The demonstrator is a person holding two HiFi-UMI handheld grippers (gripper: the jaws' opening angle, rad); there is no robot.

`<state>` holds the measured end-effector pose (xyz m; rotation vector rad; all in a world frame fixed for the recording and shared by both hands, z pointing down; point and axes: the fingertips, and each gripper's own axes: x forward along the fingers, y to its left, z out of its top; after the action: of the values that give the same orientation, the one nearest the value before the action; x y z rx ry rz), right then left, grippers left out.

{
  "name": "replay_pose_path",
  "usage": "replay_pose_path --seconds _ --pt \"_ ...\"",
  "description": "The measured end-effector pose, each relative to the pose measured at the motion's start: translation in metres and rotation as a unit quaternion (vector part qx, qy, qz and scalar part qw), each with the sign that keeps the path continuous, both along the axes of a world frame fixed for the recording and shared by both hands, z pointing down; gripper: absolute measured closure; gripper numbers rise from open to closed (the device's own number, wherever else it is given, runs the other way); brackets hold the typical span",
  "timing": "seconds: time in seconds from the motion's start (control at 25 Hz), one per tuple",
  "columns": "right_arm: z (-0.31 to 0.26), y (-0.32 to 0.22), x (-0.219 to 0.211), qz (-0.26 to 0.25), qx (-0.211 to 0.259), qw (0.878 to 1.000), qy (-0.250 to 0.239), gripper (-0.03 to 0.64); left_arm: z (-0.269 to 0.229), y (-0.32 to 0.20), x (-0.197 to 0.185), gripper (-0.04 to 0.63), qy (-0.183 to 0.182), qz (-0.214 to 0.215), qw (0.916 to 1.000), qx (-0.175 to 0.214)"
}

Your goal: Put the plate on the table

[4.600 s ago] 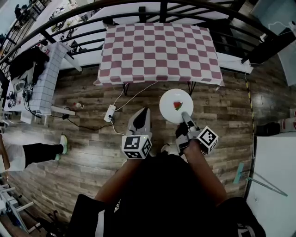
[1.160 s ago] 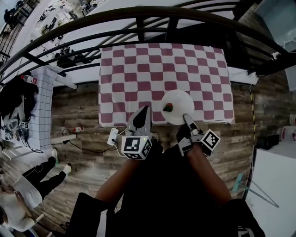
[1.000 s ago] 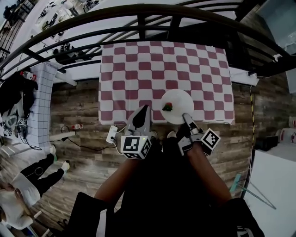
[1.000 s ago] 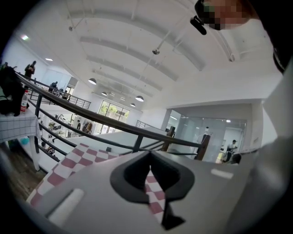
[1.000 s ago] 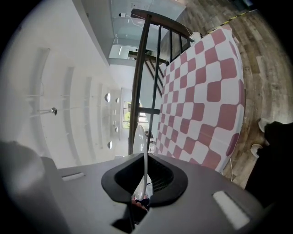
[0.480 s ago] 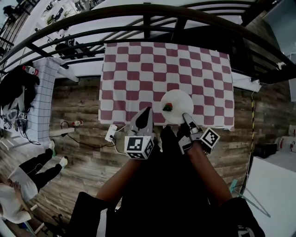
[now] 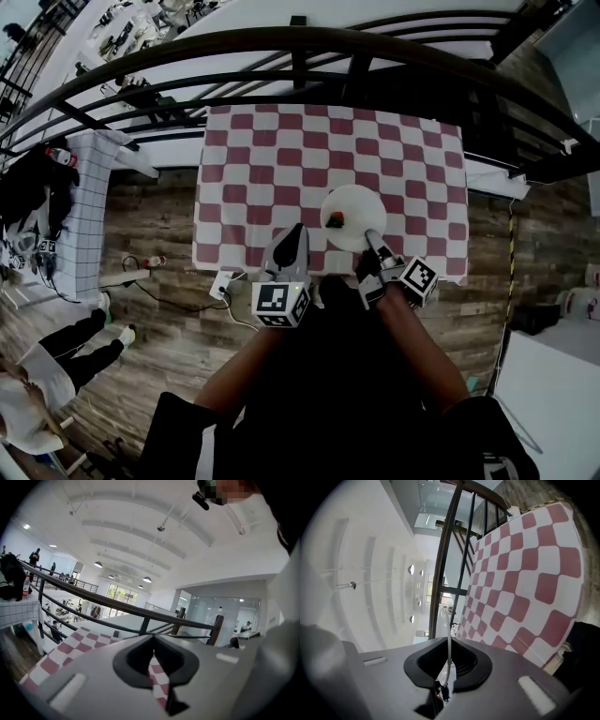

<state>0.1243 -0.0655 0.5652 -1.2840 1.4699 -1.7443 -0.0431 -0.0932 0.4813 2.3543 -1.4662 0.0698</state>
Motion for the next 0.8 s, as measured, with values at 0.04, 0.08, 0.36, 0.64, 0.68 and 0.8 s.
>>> replay_pose_path --seconds 0.04,0.08,0.36,0.64,0.68,0.8 --pt "0.0 -0.006 0.002 -0.004 0.004 1.0 -0.001 0.601 0.0 -0.004 0.002 0.584 0.0 -0.003 1.0 0.0" --pt "0.001 -0.012 0.004 -0.007 0.01 1.0 -0.004 0.601 0.0 -0.008 0.003 0.584 0.001 -0.008 1.0 0.0" --pt "0.019 -0.048 0.019 -0.038 0.02 0.999 -0.01 0.601 0.006 -0.036 0.021 0.586 0.0 -0.03 0.9996 0.0" --pt "0.047 -0.076 0.031 -0.06 0.011 0.998 -0.015 0.601 0.009 -0.051 0.036 0.584 0.004 -0.055 0.9985 0.003" --pt "0.051 -0.078 0.032 -0.064 0.007 0.998 -0.013 0.601 0.009 -0.052 0.036 0.584 0.005 -0.058 0.9983 0.003" --pt "0.062 -0.082 0.036 -0.07 -0.014 0.997 0.009 0.601 0.009 -0.057 0.036 0.586 0.002 -0.058 0.9983 0.005"
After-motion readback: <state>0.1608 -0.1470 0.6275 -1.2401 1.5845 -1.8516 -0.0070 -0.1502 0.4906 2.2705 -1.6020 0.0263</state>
